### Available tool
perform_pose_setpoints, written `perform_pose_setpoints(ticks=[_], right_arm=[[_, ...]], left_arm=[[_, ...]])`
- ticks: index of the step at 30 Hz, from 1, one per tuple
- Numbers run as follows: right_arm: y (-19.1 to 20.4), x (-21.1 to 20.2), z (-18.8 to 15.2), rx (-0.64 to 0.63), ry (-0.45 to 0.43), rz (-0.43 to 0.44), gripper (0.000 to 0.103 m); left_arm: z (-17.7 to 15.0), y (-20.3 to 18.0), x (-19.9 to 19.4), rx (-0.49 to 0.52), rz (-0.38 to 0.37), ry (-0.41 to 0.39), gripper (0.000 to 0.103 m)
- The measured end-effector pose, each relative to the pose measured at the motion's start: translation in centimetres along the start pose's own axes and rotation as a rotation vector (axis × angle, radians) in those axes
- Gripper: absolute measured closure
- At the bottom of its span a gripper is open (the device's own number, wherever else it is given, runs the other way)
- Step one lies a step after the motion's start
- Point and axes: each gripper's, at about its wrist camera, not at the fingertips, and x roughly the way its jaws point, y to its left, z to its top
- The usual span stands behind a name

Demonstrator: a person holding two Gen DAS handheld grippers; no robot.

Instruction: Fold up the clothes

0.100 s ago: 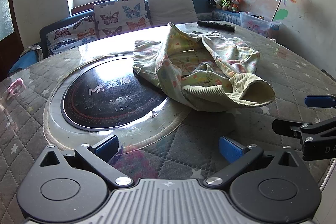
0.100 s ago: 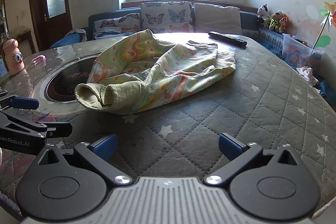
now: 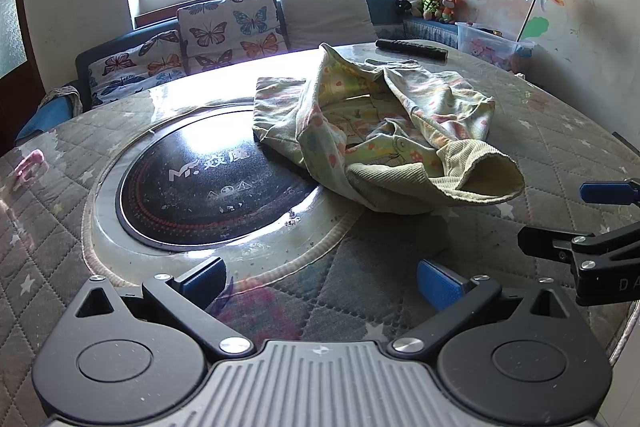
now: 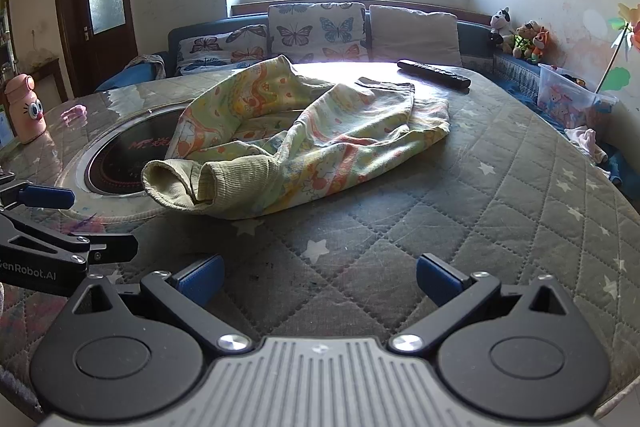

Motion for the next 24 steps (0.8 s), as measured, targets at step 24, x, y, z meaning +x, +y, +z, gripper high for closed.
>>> perform_pose_setpoints(ticks=[24], right_arm=[[0.1,1.2,1.2,-0.001,0.028,0.007,0.000]], left_arm=[[1.2,0.7,1.2,0.007,0.006,0.016,0.000]])
